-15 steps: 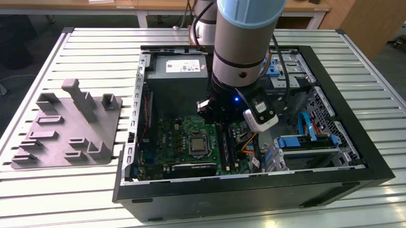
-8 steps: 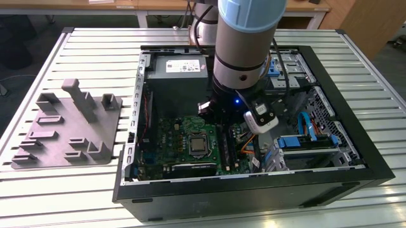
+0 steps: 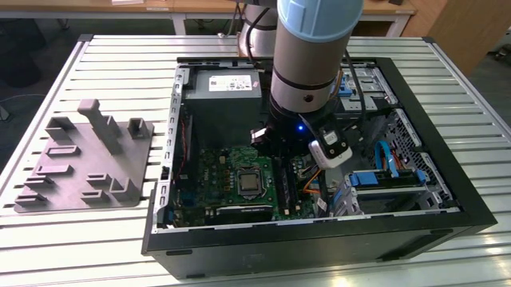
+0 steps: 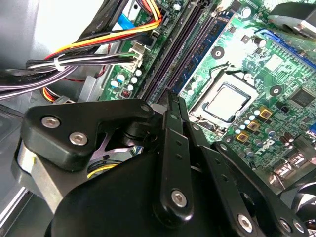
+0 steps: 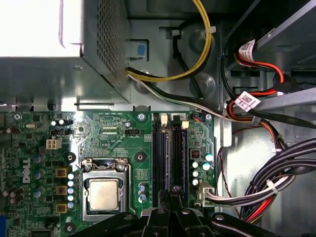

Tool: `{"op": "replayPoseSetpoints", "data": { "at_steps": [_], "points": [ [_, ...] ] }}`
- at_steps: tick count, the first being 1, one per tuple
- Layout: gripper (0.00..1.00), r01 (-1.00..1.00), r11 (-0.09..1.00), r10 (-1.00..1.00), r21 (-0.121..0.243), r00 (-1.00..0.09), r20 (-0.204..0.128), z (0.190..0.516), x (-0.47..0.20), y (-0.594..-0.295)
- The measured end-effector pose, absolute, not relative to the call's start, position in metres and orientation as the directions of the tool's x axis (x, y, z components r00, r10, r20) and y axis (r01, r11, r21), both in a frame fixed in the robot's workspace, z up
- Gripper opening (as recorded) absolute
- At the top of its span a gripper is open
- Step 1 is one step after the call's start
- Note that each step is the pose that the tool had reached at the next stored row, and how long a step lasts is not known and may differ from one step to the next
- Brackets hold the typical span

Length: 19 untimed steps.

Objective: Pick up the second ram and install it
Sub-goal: 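Insert the second ram into the second slot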

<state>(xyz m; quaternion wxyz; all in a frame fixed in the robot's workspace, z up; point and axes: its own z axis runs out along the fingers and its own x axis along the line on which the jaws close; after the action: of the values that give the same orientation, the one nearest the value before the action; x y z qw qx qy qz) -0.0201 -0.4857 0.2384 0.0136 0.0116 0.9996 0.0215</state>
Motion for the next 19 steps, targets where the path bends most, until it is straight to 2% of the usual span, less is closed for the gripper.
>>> {"op": "replayPoseSetpoints", "data": {
  "at_steps": [19],
  "points": [
    [0.11,0.02,0.999,0.021,0.043,-0.999,-0.027,0.2334,-0.0202,-0.4848]
  ]
}}
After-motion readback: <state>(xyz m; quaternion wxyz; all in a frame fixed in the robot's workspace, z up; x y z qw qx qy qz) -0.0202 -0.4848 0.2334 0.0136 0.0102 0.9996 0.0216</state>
